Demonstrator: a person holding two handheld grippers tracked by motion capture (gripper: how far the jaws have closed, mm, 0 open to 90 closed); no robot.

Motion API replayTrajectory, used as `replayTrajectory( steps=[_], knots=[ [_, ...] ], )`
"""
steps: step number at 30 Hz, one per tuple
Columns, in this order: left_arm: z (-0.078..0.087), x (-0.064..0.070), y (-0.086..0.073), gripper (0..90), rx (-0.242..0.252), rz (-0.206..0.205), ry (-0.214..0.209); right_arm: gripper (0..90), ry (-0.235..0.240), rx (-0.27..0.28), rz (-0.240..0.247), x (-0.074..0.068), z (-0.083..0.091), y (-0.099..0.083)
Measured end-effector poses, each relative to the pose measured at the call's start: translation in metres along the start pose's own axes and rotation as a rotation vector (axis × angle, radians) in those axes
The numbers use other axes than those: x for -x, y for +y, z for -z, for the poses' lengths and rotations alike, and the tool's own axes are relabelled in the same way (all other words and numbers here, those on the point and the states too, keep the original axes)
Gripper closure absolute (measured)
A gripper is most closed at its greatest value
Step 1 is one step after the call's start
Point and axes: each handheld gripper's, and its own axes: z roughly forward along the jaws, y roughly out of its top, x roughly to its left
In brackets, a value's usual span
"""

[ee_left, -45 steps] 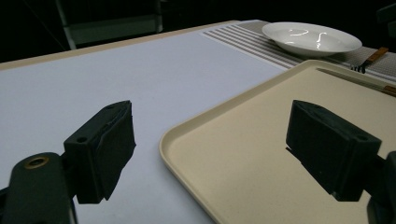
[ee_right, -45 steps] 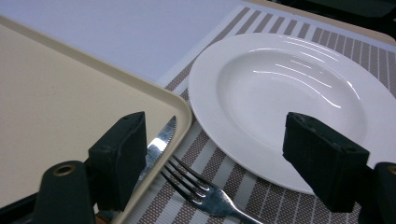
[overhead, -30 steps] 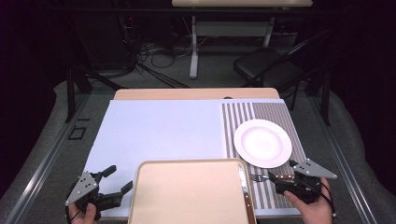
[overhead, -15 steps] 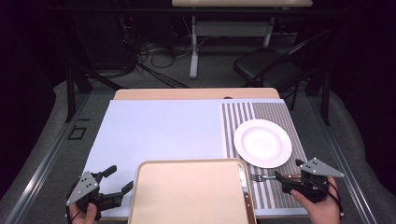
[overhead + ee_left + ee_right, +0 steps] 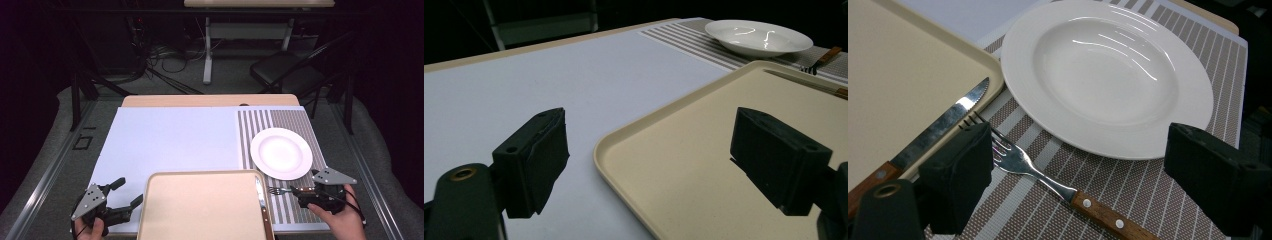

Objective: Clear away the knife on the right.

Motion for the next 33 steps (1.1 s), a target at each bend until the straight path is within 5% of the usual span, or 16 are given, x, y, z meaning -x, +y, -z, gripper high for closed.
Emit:
replayTrajectory(
  steps=[5, 28, 33],
  knots=[
    [0.000, 0.000, 0.000, 15.7, 0.002, -0.001, -0.002, 12.4, 0.020, -0.063, 0.136, -0.002, -0.005, 0.000],
    [0.000, 0.000, 0.000, 15.7, -0.004, -0.001, -0.006, 13.0, 0.083, -0.182, 0.354, -0.008, -0.020, 0.004],
    [-0.001, 0.000, 0.000, 15.7, -0.003, 0.002, -0.006, 15.8, 0.046, -0.165, 0.417, -0.009, -0.018, 0.004]
  ],
)
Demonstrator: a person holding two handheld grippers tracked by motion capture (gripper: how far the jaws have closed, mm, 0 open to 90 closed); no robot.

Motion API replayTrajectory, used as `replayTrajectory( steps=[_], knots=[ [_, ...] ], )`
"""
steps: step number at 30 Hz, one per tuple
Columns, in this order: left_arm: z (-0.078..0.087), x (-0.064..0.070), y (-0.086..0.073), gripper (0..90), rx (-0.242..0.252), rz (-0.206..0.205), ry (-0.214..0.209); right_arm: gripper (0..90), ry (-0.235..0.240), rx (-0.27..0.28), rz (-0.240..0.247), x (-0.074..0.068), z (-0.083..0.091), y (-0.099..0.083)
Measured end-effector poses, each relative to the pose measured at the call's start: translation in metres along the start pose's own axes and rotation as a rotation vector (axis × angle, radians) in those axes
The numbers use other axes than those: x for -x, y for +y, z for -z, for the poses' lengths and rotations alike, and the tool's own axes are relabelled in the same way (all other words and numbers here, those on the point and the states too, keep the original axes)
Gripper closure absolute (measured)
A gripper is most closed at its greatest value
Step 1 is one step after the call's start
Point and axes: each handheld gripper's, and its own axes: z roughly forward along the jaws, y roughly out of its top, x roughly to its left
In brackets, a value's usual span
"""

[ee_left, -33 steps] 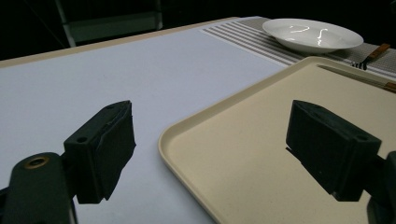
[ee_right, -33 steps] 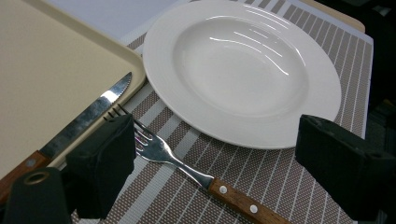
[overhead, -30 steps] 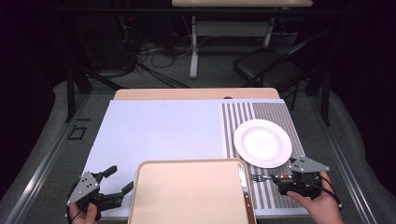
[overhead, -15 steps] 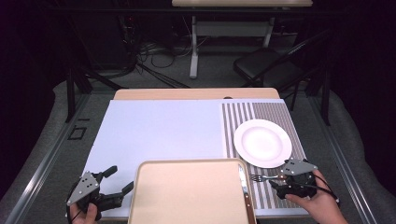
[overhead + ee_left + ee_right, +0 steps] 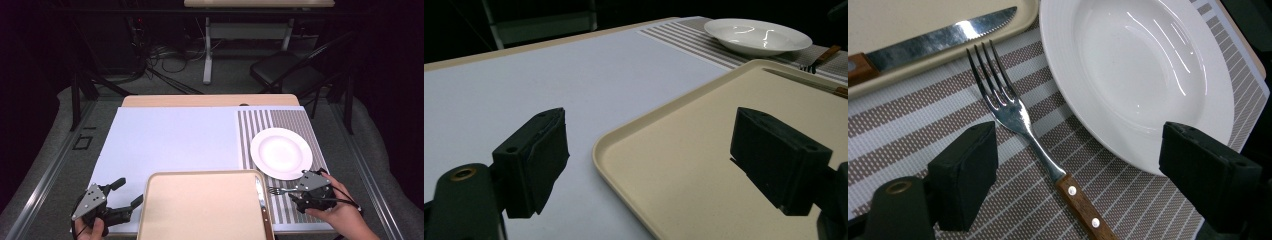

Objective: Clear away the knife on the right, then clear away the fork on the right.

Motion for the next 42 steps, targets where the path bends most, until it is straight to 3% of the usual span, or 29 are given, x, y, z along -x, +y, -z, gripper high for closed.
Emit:
replayTrajectory(
  steps=[3, 10, 13, 20, 25, 27, 28, 32, 35, 42],
  knots=[
    [0.000, 0.000, 0.000, 15.7, -0.001, -0.001, 0.000, 15.8, 0.001, -0.023, 0.039, 0.002, 0.001, 0.001],
    [0.000, 0.000, 0.000, 15.7, -0.001, -0.001, -0.001, 15.6, 0.004, -0.053, 0.049, 0.008, 0.001, 0.001],
    [0.000, 0.000, 0.000, 15.7, -0.005, -0.003, 0.000, 12.4, 0.027, -0.060, 0.054, 0.012, 0.001, 0.001],
    [0.000, 0.000, 0.000, 15.7, -0.003, 0.000, 0.000, 10.2, 0.037, -0.105, 0.104, 0.017, -0.001, 0.001],
    [0.000, 0.000, 0.000, 15.7, -0.006, -0.004, 0.001, 16.3, 0.049, -0.153, 0.197, 0.021, -0.004, 0.000],
    [0.000, 0.000, 0.000, 15.7, -0.005, -0.001, 0.002, 17.9, 0.049, -0.159, 0.211, 0.020, -0.005, 0.000],
    [0.000, 0.000, 0.000, 15.7, -0.006, -0.001, 0.002, 21.2, 0.056, -0.166, 0.250, 0.020, -0.005, -0.001],
    [0.000, 0.000, -0.001, 15.7, -0.005, 0.000, 0.002, 25.4, 0.058, -0.169, 0.299, 0.020, -0.005, -0.001],
    [0.000, 0.000, -0.001, 15.7, -0.004, 0.003, 0.002, 35.0, 0.074, -0.193, 0.336, 0.021, -0.006, -0.002],
    [0.000, 0.000, -0.001, 15.7, -0.005, 0.005, 0.002, 47.2, 0.120, -0.226, 0.329, 0.023, -0.008, -0.007]
  ],
)
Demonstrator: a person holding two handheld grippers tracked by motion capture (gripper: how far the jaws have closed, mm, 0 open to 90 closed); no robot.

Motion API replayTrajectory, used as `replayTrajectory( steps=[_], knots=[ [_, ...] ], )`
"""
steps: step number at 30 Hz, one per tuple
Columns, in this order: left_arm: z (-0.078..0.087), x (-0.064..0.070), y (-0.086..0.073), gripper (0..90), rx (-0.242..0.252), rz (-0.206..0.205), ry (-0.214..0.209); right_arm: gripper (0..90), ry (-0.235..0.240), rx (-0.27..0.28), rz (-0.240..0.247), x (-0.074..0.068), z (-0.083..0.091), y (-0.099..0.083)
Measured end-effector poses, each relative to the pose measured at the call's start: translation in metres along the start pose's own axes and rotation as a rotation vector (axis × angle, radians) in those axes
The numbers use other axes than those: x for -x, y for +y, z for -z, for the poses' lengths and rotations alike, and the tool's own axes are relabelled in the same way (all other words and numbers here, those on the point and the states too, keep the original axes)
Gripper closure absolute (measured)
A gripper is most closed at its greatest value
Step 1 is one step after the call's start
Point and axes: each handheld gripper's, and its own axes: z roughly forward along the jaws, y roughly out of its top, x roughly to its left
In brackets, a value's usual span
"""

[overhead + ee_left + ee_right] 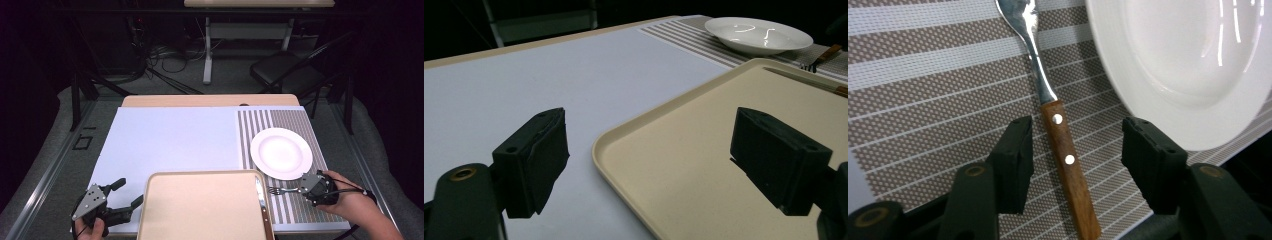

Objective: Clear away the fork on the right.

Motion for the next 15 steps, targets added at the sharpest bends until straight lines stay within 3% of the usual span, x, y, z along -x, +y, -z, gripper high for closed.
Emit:
replayTrajectory(
  steps=[3, 5, 9, 10, 13, 15],
  knots=[
    [-0.0002, -0.0004, -0.0001, 15.7, -0.004, 0.002, -0.003, 49.7, 0.002, 0.026, 0.002, -0.0017, -0.0008, -0.0029],
    [-0.0007, -0.0007, -0.0003, 15.7, -0.010, 0.003, -0.005, 51.2, 0.033, 0.007, -0.034, -0.0011, -0.0021, -0.0035],
    [-0.0008, -0.0007, -0.0003, 15.7, -0.010, 0.002, -0.006, 52.9, 0.013, -0.016, 0.029, 0.0001, -0.0028, -0.0029],
    [-0.0009, -0.0006, -0.0003, 15.7, -0.010, 0.004, -0.007, 54.8, 0.030, 0.014, 0.030, 0.0008, -0.0041, -0.0028],
    [-0.0012, -0.0009, -0.0003, 15.7, -0.013, 0.002, -0.008, 56.4, 0.051, 0.029, 0.029, 0.0017, -0.0058, -0.0021],
    [-0.0014, -0.0007, -0.0004, 15.7, -0.013, 0.002, -0.007, 58.0, 0.060, 0.012, 0.036, 0.0017, -0.0076, -0.0007]
  ],
)
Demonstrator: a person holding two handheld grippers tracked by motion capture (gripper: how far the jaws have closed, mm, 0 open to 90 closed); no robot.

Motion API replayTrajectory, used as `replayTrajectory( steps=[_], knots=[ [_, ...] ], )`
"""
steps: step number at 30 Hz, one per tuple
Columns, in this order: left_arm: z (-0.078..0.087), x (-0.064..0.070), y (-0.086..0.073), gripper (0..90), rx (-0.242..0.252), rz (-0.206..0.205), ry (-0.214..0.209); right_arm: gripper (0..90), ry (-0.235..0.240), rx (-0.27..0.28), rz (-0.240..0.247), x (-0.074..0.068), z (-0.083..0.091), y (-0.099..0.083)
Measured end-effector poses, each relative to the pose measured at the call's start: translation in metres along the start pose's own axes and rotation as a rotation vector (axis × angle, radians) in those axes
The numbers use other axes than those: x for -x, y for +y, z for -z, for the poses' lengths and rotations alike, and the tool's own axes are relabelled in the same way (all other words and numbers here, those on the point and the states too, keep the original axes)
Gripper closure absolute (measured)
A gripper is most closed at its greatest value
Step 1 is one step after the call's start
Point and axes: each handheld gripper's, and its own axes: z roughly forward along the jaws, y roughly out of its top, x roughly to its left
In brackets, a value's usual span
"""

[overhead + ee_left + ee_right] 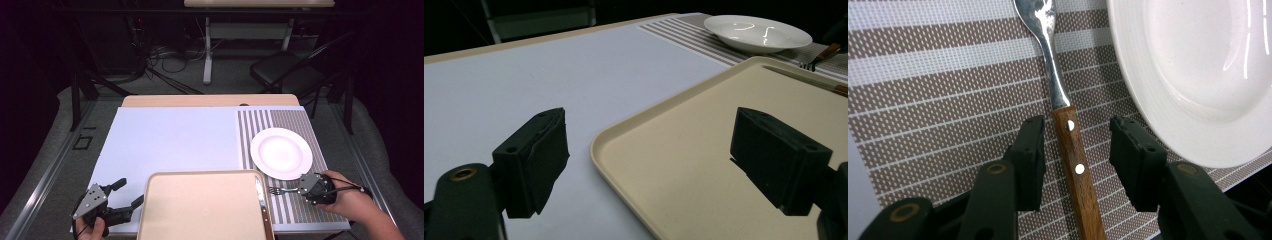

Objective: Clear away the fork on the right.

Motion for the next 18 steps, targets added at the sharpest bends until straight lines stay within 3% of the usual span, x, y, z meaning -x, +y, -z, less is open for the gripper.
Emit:
replayTrajectory(
  steps=[10, 12, 18],
  knots=[
    [0.000, 0.000, 0.000, 15.7, 0.000, -0.001, -0.001, 61.3, 0.021, -0.059, 0.040, 0.002, -0.013, 0.002],
    [0.000, 0.000, 0.000, 15.7, 0.000, -0.001, -0.001, 61.9, 0.021, -0.058, 0.071, 0.004, -0.015, 0.002],
    [0.000, 0.000, 0.000, 15.7, -0.003, -0.004, -0.004, 65.0, 0.032, -0.072, 0.078, 0.005, -0.020, 0.003]
  ],
)
